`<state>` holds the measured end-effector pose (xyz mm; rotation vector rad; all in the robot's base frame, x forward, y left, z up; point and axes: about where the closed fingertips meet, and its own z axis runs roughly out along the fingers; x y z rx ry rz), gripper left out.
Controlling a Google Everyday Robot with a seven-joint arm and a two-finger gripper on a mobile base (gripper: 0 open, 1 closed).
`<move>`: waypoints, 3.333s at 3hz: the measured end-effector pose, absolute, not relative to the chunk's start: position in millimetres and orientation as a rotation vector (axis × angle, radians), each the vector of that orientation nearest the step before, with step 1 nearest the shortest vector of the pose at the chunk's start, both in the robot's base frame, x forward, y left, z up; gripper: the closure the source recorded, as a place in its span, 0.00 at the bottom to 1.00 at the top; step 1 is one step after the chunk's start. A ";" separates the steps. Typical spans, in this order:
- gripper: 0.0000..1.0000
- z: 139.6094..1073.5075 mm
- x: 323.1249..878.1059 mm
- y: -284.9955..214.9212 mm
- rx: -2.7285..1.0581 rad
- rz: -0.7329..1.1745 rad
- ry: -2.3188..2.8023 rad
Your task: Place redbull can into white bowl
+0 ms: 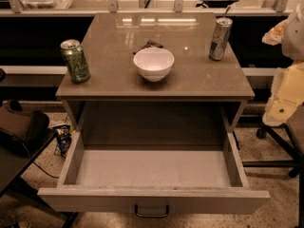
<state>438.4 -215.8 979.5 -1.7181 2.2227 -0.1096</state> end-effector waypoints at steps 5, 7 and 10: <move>0.00 996.8 570.8 -292.2 -1.031 -0.152 1.971; 0.00 1001.9 592.6 -308.5 -0.831 -0.115 1.843; 0.00 960.9 717.3 -275.7 -0.496 0.231 1.738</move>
Offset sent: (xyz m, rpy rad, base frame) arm 0.0560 -0.0295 0.0261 0.0521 -0.2190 -0.2229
